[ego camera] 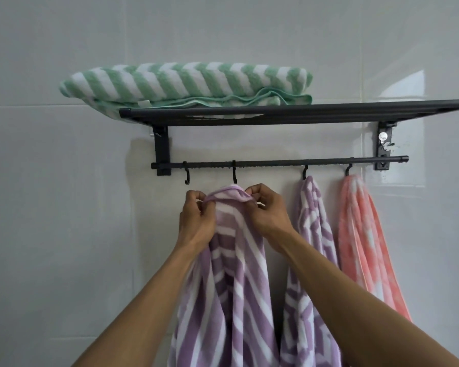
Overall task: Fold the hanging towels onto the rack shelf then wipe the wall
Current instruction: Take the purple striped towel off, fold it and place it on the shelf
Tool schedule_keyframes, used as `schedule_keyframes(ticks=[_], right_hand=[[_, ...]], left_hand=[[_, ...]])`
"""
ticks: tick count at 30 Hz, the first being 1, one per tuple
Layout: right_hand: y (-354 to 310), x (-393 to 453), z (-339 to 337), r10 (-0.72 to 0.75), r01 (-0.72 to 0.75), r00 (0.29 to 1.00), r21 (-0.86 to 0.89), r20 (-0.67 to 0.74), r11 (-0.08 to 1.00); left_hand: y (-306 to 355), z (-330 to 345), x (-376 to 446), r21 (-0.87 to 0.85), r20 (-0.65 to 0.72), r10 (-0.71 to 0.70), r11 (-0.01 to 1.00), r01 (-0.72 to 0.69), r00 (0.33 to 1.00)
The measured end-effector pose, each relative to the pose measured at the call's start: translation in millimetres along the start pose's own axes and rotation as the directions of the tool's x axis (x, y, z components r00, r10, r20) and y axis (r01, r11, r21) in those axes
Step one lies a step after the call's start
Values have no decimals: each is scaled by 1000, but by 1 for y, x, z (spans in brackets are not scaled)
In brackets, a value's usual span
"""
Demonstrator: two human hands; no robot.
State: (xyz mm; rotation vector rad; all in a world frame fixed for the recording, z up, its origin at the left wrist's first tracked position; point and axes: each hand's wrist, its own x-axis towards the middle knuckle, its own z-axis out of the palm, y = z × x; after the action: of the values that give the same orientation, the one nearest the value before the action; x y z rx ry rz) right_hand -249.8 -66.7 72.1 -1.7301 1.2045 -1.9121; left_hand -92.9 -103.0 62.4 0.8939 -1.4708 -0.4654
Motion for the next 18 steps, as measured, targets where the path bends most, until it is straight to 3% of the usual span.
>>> schedule_keyframes(ticks=[3, 5, 7, 9, 11, 13, 15, 18], right_hand=[[-10, -18, -8, 158, -168, 963, 25, 217, 986], [-9, -35, -15, 248, -267, 872, -14, 421, 964], [-3, -58, -19, 337, -260, 732, -215, 593, 941], [7, -83, -21, 437, -137, 634, -463, 638, 876], [13, -105, -20, 501, -119, 628, -562, 596, 819], [9, -125, -21, 523, -223, 670, -529, 526, 819], [-10, -143, -28, 539, -364, 697, -416, 472, 834], [-37, -158, -39, 517, -524, 751, -106, 410, 845]], left_hand=[[11, -9, -8, -108, -82, -41, 994, 32, 996], [25, -15, -16, -188, -141, -49, 982, 21, 989], [41, -26, -25, -247, -198, -50, 969, 0, 979], [56, -39, -38, -252, -222, -46, 968, -11, 974], [71, -52, -53, -242, -226, -43, 970, -14, 973], [84, -64, -71, -236, -236, -48, 972, -10, 971], [98, -79, -94, -225, -262, -80, 974, 20, 962], [108, -100, -125, -237, -252, -160, 966, 100, 954]])
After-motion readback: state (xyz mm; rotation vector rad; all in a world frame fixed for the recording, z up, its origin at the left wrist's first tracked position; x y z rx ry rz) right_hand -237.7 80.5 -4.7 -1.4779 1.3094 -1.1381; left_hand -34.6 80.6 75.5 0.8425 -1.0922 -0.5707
